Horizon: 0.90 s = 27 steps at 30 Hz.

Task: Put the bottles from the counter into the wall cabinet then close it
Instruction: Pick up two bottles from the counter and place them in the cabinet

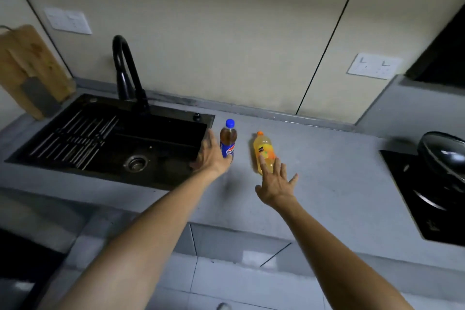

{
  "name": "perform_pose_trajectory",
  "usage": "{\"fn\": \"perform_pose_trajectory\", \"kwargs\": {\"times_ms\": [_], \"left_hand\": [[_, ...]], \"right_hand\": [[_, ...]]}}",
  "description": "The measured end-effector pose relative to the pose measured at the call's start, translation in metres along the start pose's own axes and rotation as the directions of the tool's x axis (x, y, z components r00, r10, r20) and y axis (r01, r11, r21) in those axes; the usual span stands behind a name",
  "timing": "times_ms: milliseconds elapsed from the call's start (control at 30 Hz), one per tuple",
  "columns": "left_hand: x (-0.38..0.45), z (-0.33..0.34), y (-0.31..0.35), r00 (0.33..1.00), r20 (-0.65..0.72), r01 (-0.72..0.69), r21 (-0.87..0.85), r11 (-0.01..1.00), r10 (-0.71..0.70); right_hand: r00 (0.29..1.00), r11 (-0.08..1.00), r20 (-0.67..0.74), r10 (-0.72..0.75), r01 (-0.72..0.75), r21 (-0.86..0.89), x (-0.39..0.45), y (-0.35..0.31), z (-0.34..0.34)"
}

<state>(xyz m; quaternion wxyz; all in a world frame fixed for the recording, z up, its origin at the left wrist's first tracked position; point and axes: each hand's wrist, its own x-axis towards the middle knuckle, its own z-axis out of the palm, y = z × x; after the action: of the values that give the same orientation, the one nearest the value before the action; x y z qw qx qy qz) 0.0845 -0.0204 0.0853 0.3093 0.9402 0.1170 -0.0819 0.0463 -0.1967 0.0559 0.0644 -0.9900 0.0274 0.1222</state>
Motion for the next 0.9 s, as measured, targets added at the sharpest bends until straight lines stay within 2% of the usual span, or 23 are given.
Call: {"fn": "perform_pose_trajectory", "kwargs": {"times_ms": [167,300,500,600,700,900], "left_hand": [[0.057,0.04,-0.005,0.989,0.037,0.149,-0.095,0.984,-0.146],[0.096,0.069,-0.006,0.978,0.04,0.207,-0.167,0.964,-0.204],[0.14,0.102,-0.011,0.954,0.03,0.282,-0.425,0.86,-0.298],[0.155,0.117,-0.019,0.949,-0.009,0.274,-0.467,0.841,-0.314],[0.159,0.128,-0.027,0.956,-0.04,0.24,-0.467,0.851,-0.292],[0.169,0.138,-0.029,0.955,0.059,0.261,-0.627,0.734,-0.289]], "right_hand": [[0.998,1.0,0.063,-0.027,0.027,0.003,0.069,0.01,0.027],[0.994,1.0,0.106,-0.013,0.01,0.02,0.116,0.006,0.05],[1.0,0.999,0.001,-0.003,0.003,-0.039,0.175,0.012,0.071],[1.0,0.995,-0.02,-0.01,0.008,-0.095,0.201,0.018,0.078],[0.999,0.997,-0.018,0.031,-0.032,-0.069,0.216,0.023,0.088],[0.976,0.971,0.036,0.214,-0.217,0.1,0.231,0.028,0.102]]}}
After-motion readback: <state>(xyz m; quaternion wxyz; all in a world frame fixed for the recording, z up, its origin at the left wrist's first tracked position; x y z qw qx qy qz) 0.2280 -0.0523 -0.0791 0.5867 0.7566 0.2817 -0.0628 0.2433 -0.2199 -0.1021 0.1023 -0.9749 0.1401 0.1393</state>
